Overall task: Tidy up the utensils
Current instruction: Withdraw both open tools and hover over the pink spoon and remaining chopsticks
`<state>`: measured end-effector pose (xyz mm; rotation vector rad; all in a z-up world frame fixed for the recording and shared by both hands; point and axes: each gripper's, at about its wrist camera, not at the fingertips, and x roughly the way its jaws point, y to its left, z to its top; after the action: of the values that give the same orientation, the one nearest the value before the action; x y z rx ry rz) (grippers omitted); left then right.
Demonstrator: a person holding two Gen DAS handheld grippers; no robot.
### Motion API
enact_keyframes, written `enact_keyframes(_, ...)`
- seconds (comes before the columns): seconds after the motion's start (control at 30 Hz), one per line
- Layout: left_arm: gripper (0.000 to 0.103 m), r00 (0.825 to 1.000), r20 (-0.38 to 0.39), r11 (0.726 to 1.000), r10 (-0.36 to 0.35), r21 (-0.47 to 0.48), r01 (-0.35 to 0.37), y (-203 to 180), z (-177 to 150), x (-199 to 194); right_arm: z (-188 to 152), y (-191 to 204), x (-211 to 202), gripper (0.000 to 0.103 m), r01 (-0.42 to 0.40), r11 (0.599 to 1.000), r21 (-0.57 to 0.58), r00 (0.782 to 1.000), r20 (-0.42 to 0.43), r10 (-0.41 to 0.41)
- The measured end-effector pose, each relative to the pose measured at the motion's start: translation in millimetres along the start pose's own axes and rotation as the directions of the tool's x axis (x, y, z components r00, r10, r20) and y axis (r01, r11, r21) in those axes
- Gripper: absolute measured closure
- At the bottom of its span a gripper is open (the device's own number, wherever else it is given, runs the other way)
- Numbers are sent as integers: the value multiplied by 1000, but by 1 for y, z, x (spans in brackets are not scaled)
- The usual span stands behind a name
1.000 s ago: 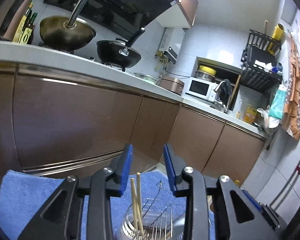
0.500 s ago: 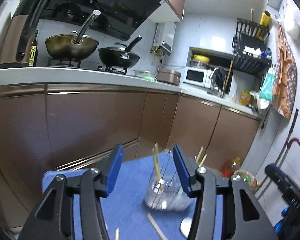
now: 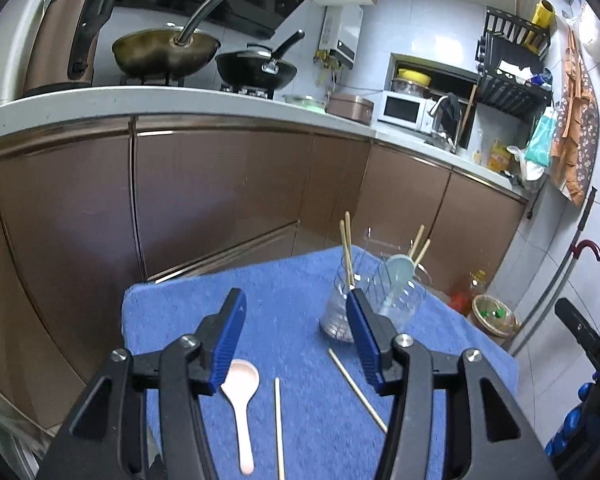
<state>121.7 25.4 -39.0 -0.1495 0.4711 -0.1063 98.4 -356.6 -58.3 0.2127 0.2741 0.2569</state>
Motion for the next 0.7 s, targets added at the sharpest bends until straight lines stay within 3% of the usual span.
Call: enact_keyframes(0.7, 53, 999, -18, 999, -37, 17, 38, 7, -13, -55, 9, 23, -37, 64, -9, 999, -51, 999, 34, 11)
